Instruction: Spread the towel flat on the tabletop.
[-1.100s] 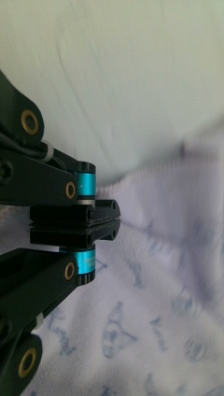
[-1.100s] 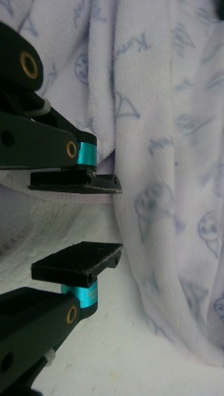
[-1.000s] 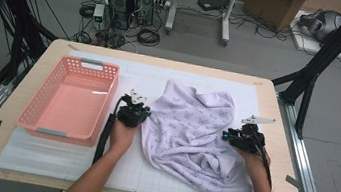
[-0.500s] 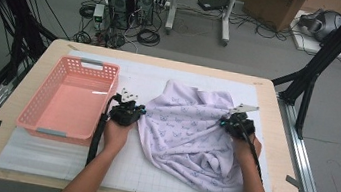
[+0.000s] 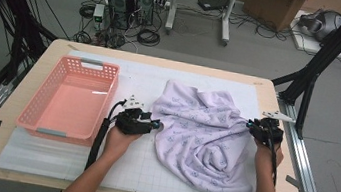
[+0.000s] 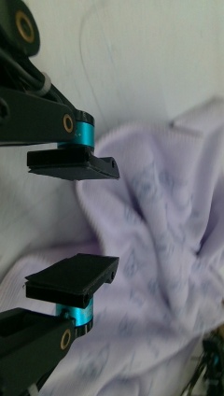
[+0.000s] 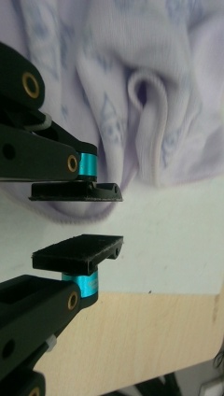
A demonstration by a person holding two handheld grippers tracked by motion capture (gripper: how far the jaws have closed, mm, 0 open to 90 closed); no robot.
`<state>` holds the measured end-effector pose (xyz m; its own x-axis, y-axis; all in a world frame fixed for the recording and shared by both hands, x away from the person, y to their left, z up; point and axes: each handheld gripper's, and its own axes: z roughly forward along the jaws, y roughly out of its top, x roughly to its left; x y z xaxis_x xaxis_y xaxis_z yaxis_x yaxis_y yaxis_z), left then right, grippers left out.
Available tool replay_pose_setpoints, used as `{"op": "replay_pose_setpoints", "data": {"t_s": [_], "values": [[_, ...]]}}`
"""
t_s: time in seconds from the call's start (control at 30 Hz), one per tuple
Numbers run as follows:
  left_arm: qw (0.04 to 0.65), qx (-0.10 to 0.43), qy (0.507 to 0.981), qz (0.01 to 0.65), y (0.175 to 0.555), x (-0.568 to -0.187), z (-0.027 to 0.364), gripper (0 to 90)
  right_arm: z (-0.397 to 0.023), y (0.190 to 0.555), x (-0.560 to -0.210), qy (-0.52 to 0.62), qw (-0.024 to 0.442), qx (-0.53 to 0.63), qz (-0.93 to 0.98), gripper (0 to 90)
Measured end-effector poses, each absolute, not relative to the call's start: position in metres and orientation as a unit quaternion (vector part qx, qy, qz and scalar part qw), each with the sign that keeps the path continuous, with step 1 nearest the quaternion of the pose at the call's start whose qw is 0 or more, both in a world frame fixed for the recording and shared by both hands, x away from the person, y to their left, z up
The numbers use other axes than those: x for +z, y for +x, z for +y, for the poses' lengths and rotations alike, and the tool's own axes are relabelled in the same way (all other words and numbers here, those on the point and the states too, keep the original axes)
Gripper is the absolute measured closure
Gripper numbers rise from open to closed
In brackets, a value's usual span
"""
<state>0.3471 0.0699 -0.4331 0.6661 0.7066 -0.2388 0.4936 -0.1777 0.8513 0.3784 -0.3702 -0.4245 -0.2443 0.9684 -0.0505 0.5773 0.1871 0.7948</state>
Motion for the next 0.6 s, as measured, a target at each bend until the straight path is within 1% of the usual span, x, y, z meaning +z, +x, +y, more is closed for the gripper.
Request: {"op": "replay_pose_setpoints", "data": {"t_s": [0.07,0.13,0.23,0.3,0.37,0.4,0.43,0.47,0.5,0.53,0.57,0.6], "values": [[0.503,0.085,0.773,0.378,0.342,-0.433,0.064,50.0,-0.370,0.369,-0.420,0.526,0.291,0.353,0.717,70.6],[0.498,0.076,0.782,0.366,0.335,-0.437,0.056,49.1,-0.369,0.360,-0.416,0.508,0.276,0.377,0.724,68.9],[0.472,0.060,0.802,0.361,0.330,-0.446,0.042,43.2,-0.362,0.344,-0.412,0.478,0.261,0.388,0.743,66.2],[0.462,0.061,0.813,0.349,0.327,-0.450,0.032,41.8,-0.358,0.335,-0.413,0.465,0.255,0.389,0.753,64.5],[0.454,0.080,0.820,0.340,0.324,-0.451,0.022,40.5,-0.355,0.329,-0.415,0.454,0.250,0.390,0.761,64.1],[0.449,0.093,0.821,0.339,0.322,-0.451,0.018,44.2,-0.355,0.327,-0.416,0.451,0.246,0.389,0.764,64.1],[0.436,0.121,0.825,0.339,0.319,-0.450,0.014,51.6,-0.354,0.327,-0.417,0.450,0.245,0.388,0.766,64.1],[0.424,0.151,0.828,0.334,0.317,-0.450,0.010,63.1,-0.353,0.327,-0.418,0.450,0.242,0.388,0.767,64.1],[0.417,0.167,0.833,0.324,0.317,-0.450,0.009,77.8,-0.353,0.327,-0.419,0.449,0.242,0.388,0.768,64.1],[0.418,0.160,0.832,0.328,0.320,-0.450,0.011,84.5,-0.353,0.328,-0.420,0.449,0.240,0.390,0.767,64.1],[0.423,0.153,0.825,0.342,0.323,-0.449,0.014,85.7,-0.352,0.329,-0.420,0.449,0.237,0.391,0.767,64.1],[0.425,0.161,0.817,0.354,0.326,-0.449,0.019,86.2,-0.351,0.329,-0.420,0.446,0.237,0.393,0.768,64.1]]}}
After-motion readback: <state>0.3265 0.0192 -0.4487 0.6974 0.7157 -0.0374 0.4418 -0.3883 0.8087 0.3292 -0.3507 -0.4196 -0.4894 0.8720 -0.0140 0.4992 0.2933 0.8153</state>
